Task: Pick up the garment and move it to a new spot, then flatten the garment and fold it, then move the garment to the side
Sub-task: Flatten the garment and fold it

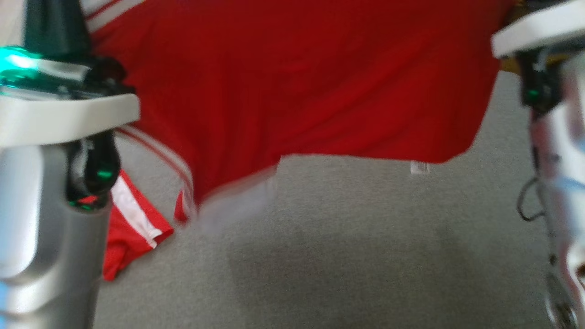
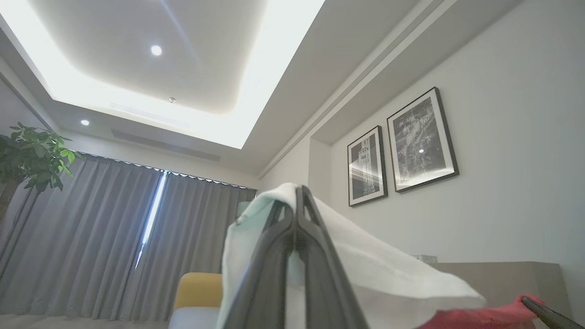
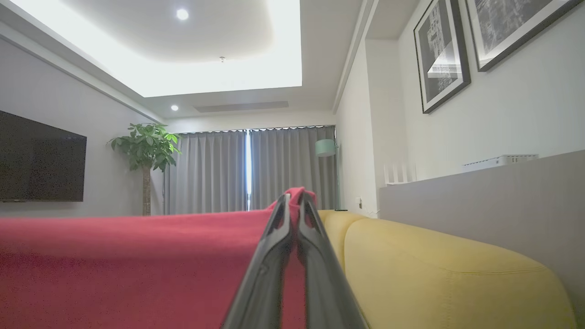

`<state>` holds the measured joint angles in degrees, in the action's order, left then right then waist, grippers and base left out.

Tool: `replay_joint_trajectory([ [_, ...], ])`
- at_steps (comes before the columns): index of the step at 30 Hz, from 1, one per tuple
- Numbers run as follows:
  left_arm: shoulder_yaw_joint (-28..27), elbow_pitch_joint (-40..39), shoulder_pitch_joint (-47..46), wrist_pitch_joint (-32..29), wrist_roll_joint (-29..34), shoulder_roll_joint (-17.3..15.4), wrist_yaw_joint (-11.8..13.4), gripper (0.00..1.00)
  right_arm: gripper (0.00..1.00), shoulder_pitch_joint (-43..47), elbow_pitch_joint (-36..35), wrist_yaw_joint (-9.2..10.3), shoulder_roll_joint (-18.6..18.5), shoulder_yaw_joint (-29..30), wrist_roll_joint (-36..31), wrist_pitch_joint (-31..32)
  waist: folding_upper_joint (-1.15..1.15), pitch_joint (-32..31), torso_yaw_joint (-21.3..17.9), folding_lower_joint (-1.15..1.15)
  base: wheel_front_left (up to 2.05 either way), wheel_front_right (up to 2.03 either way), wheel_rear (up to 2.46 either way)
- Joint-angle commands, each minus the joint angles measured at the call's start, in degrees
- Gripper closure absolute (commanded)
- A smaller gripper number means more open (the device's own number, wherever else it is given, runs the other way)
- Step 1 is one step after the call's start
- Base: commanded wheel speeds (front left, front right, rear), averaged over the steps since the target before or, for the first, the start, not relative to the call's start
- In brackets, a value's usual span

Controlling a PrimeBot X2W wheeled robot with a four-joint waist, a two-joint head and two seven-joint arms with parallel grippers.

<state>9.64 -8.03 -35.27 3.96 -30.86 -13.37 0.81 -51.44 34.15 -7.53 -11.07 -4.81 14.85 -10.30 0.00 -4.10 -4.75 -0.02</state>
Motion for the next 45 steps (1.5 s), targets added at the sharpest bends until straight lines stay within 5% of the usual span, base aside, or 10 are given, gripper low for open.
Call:
replay_joint_trajectory([
  [1, -2.81, -3.15, -3.75, -1.35, -0.57, -2.39, 0.79, 1.00, 1.00, -0.07, -5.30, 0.04, -0.44, -0.60, 0.74, 2.13, 0.00, -0.23, -0.61, 0.02, 0.00, 0.00, 0.00],
  [8, -5.03, -8.99, -5.54, -7.41, -2.80, -3.71, 3.75, 1.00, 1.00, 10.15, -27.02, 0.04, -1.06, 5.02, -0.24, 16.60, 0.00, 2.94, -1.28, 0.02, 0.00, 0.00, 0.00],
  [15, -3.38, -0.26, -13.40, -11.61, -3.52, -5.54, 1.81, 1.00, 1.00, 8.28, -31.14, 0.04, 0.84, 6.23, -2.06, 23.58, 0.00, 12.19, -0.91, 0.02, 0.00, 0.00, 0.00],
  [21, 0.36, 17.83, -30.11, -10.82, -1.09, -6.46, -3.58, 1.00, 1.00, -7.49, -18.49, 0.04, 0.22, 5.06, -5.05, 21.32, 0.00, 21.84, 0.46, 0.02, 0.00, 0.00, 0.00],
  [30, 2.99, 40.92, -50.49, 0.73, 2.55, -4.73, -6.81, 1.00, 1.00, -27.70, 3.77, 0.04, -1.00, 9.00, -11.19, 4.11, 0.00, 26.43, 3.03, 0.02, 0.00, 0.00, 0.00],
  [38, 8.13, 49.53, -44.67, 6.57, 0.69, -2.66, -8.17, 1.00, 1.00, -22.76, 17.17, 0.04, -2.83, 4.56, -12.12, -1.19, 0.00, 26.65, 4.56, 0.02, 0.00, 0.00, 0.00],
  [45, 17.35, 46.33, -28.30, 6.46, -4.13, -4.68, -8.27, 1.00, 1.00, -14.01, 24.76, 0.04, -6.57, -4.88, -9.40, 1.64, 0.00, 24.83, 5.50, 0.02, 0.00, 0.00, 0.00],
])
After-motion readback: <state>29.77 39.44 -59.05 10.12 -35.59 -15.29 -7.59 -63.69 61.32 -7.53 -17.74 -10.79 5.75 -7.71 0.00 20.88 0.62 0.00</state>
